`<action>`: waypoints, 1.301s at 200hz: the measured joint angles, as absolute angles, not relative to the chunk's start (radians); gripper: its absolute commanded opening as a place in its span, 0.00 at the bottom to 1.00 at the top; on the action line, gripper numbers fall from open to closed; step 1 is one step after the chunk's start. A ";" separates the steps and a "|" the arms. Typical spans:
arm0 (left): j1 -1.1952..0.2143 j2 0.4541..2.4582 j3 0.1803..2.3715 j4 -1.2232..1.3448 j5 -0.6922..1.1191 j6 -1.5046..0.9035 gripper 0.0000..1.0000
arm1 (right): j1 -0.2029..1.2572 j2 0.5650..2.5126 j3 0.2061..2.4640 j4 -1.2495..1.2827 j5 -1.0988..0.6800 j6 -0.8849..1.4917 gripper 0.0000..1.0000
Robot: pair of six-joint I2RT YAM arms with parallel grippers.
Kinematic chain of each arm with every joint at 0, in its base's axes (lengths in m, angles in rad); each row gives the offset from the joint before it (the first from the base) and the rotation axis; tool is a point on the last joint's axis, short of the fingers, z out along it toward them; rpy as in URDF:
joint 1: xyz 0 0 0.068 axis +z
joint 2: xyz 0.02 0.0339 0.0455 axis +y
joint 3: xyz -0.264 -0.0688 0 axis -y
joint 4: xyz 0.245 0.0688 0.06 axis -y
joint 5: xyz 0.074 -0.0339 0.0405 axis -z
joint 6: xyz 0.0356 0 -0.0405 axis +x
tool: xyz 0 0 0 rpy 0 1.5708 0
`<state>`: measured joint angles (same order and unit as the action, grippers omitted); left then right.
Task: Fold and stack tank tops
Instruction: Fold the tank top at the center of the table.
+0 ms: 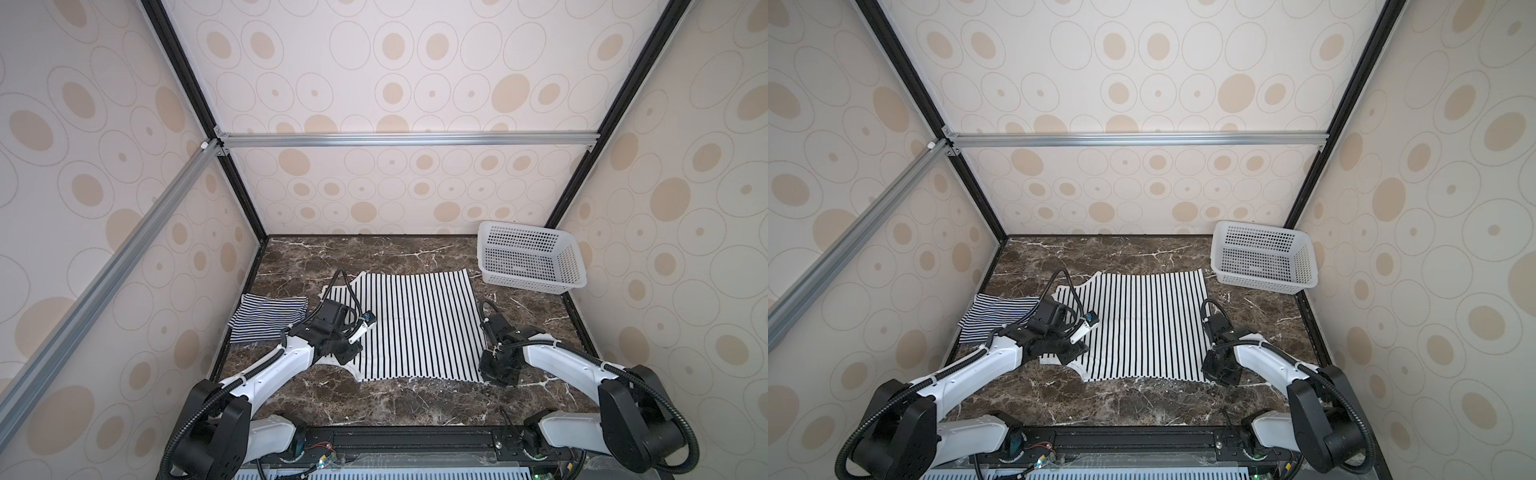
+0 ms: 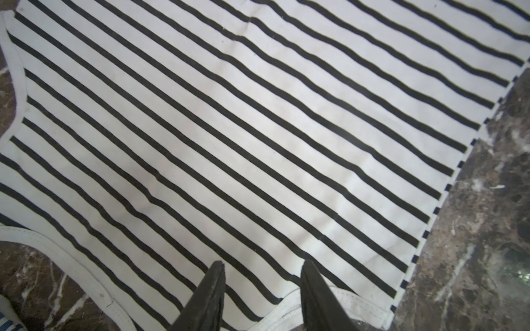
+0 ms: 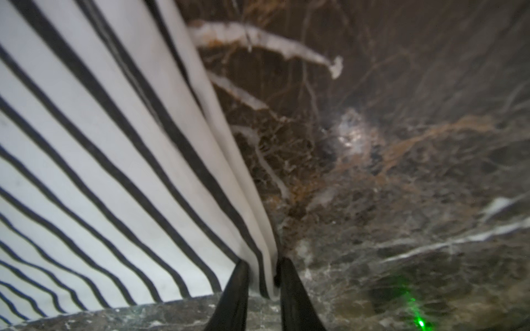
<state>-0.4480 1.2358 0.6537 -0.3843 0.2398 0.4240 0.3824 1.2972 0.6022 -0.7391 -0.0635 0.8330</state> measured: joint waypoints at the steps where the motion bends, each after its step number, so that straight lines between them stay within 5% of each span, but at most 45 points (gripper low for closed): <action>1: -0.450 1.236 0.654 -0.385 0.239 0.424 0.44 | 0.382 1.297 0.602 -0.739 -0.063 0.833 0.14; 39: -0.514 1.234 0.640 -0.413 0.220 0.438 0.45 | 0.398 1.298 0.606 -0.736 -0.051 0.830 0.06; 231: -0.749 1.293 0.610 -0.547 0.180 0.543 0.43 | 0.446 1.370 0.815 -0.716 -0.039 0.795 0.05; 245: -0.754 1.301 0.607 -0.542 0.175 0.544 0.38 | 0.446 1.375 0.823 -0.715 -0.033 0.794 0.05; 260: -0.756 1.306 0.602 -0.530 0.164 0.544 0.22 | 0.446 1.378 0.830 -0.717 -0.026 0.791 0.05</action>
<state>-0.7563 1.3056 0.6018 -0.5304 0.1638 0.5438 0.4458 1.3781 0.8303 -0.7166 -0.0257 0.7910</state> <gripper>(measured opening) 0.307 0.054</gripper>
